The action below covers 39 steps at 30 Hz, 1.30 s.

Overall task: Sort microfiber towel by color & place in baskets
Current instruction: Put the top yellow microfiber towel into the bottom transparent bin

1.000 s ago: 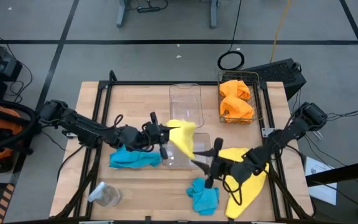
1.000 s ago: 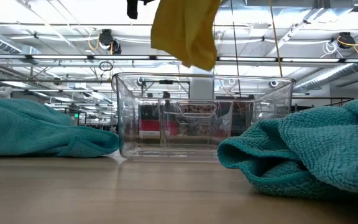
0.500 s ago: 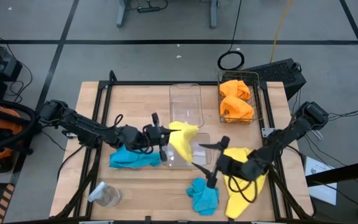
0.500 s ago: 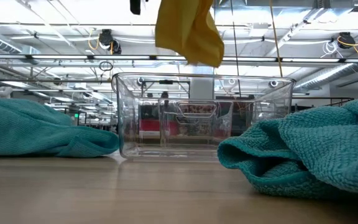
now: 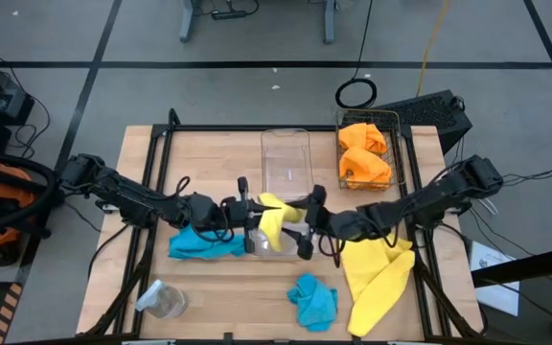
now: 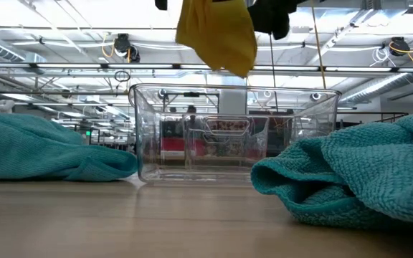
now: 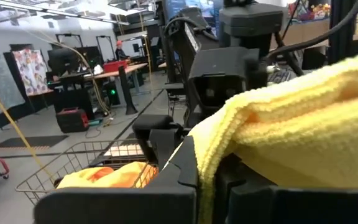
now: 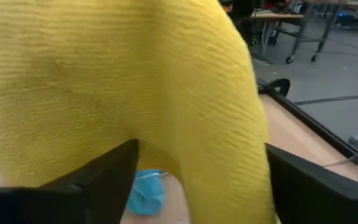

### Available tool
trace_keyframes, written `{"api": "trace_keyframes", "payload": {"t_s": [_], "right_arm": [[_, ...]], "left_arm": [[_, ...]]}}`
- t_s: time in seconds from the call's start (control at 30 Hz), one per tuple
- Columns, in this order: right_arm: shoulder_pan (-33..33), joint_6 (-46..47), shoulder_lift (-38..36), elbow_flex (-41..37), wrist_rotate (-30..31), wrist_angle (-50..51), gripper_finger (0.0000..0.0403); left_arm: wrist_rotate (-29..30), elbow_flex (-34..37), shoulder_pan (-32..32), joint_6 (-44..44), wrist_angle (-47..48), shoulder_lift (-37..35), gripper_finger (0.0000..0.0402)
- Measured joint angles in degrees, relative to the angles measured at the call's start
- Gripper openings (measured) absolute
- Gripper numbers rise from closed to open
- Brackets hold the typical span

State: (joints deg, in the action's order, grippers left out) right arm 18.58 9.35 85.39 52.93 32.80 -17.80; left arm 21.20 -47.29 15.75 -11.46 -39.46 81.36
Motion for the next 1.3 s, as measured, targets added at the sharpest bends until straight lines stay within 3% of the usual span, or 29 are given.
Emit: {"api": "trace_keyframes", "payload": {"t_s": [0.17,0.3,0.33,0.57,0.77,1.03,1.3], "right_arm": [[-1.11,0.32,0.52,0.00,-0.09,0.94,0.0178],[-0.54,-0.23,0.28,-0.04,-0.19,3.33,0.0041],[-0.29,-0.75,0.10,-0.07,-0.14,3.90,0.0022],[1.87,-1.03,-3.41,-0.09,0.09,7.01,0.0008],[4.78,1.56,-9.42,-0.09,0.09,14.23,0.0006],[6.66,3.36,-11.94,-0.07,0.06,16.22,0.0006],[4.63,7.35,-5.28,-0.07,-0.31,22.19,0.0006]], "left_arm": [[0.00,0.00,0.02,0.03,3.19,0.00,0.0012],[2.95,0.00,0.02,1.97,7.63,0.00,0.0045],[3.55,0.00,0.02,2.23,8.80,-0.09,0.0059],[5.40,0.00,0.28,6.67,20.60,-2.79,0.0186],[13.78,0.00,2.48,7.21,33.51,-6.31,0.0261],[17.07,0.04,3.89,9.68,38.79,-11.67,0.0264],[17.19,0.04,3.93,9.72,38.97,-13.73,0.0250]]}}
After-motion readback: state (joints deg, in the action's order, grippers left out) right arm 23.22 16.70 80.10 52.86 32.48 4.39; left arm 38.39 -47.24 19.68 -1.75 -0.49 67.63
